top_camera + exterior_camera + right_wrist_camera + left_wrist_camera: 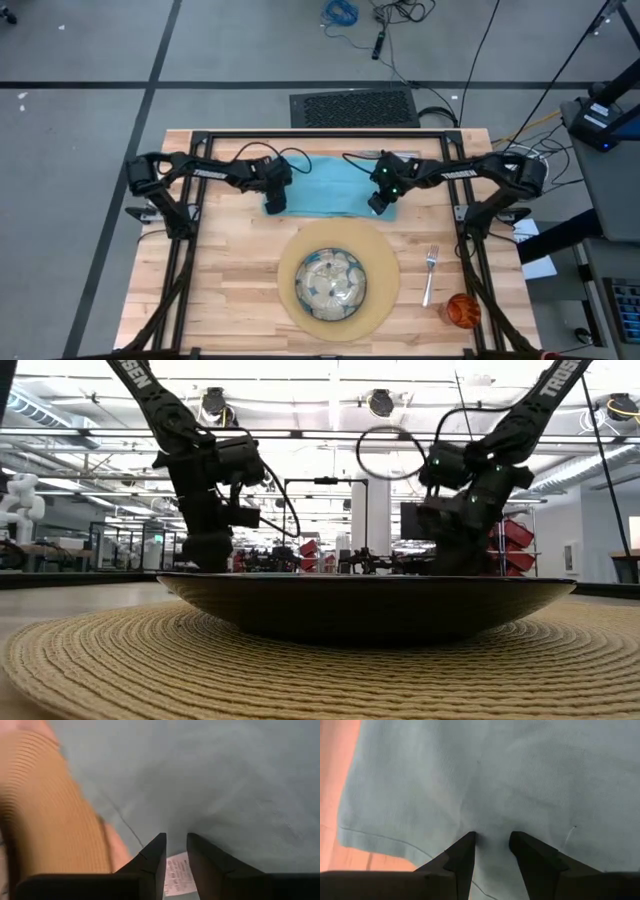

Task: Set table place
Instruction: Fold the blue napkin

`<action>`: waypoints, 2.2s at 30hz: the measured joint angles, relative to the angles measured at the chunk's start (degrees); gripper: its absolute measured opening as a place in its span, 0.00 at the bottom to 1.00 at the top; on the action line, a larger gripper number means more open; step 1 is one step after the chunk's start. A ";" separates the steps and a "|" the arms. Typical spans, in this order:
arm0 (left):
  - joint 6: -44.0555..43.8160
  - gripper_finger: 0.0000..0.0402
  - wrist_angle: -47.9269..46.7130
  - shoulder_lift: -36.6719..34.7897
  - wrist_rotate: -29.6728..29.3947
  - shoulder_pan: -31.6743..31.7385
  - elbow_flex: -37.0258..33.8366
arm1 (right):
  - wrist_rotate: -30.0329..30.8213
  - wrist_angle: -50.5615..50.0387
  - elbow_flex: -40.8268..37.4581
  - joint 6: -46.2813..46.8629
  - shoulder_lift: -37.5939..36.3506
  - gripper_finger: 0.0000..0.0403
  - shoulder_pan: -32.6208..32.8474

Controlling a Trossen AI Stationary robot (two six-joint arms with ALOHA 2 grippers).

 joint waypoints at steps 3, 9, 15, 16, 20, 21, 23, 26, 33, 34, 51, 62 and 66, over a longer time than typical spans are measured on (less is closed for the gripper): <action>-0.86 0.32 -0.66 -0.27 -0.09 -0.02 -0.02 | -0.97 1.73 0.15 -0.40 2.06 0.17 -1.02; -4.58 0.32 -3.45 -0.36 0.41 -0.63 0.02 | -2.71 6.63 0.21 -1.00 4.43 0.17 -4.14; -10.23 0.32 -7.34 -0.36 0.40 -3.76 0.00 | -3.69 5.09 4.40 -3.67 8.30 0.17 -8.05; -11.01 0.32 -7.88 -0.36 0.41 -4.41 0.00 | -3.74 4.82 5.55 -4.05 9.29 0.17 -8.38; -14.87 0.32 -9.47 -0.40 2.16 -7.52 -0.02 | -4.79 2.23 12.13 -6.00 14.23 0.17 -8.81; -15.57 0.32 -9.53 -0.40 2.71 -8.37 -0.02 | -4.97 0.88 14.17 -6.68 15.52 0.17 -8.62; -16.92 0.32 -9.49 -0.40 3.34 -10.09 -0.04 | -4.99 -1.66 18.15 -8.19 17.98 0.17 -8.24; -19.11 0.32 -9.51 -0.40 3.23 -12.55 -0.08 | -4.96 -4.19 23.25 -9.75 20.59 0.17 -8.13; -22.90 0.32 -10.62 -2.89 2.21 -19.33 -0.44 | -4.85 -9.84 32.16 -12.04 22.96 0.17 -11.18; -23.49 0.32 -10.71 -3.51 2.07 -20.11 -0.48 | -5.04 -10.56 33.24 -12.22 23.59 0.17 -11.83; -34.42 0.32 -10.40 -5.63 1.54 -30.24 -0.52 | -8.70 -22.89 56.46 -17.56 39.33 0.16 -11.50; -39.95 0.32 -8.19 -5.74 -1.27 -34.82 -0.16 | -9.02 -32.30 65.22 -18.93 39.41 0.16 -11.41; -38.09 0.32 -12.00 -7.13 -6.34 -34.93 1.28 | -8.53 -38.64 66.78 -19.74 39.40 0.16 -10.93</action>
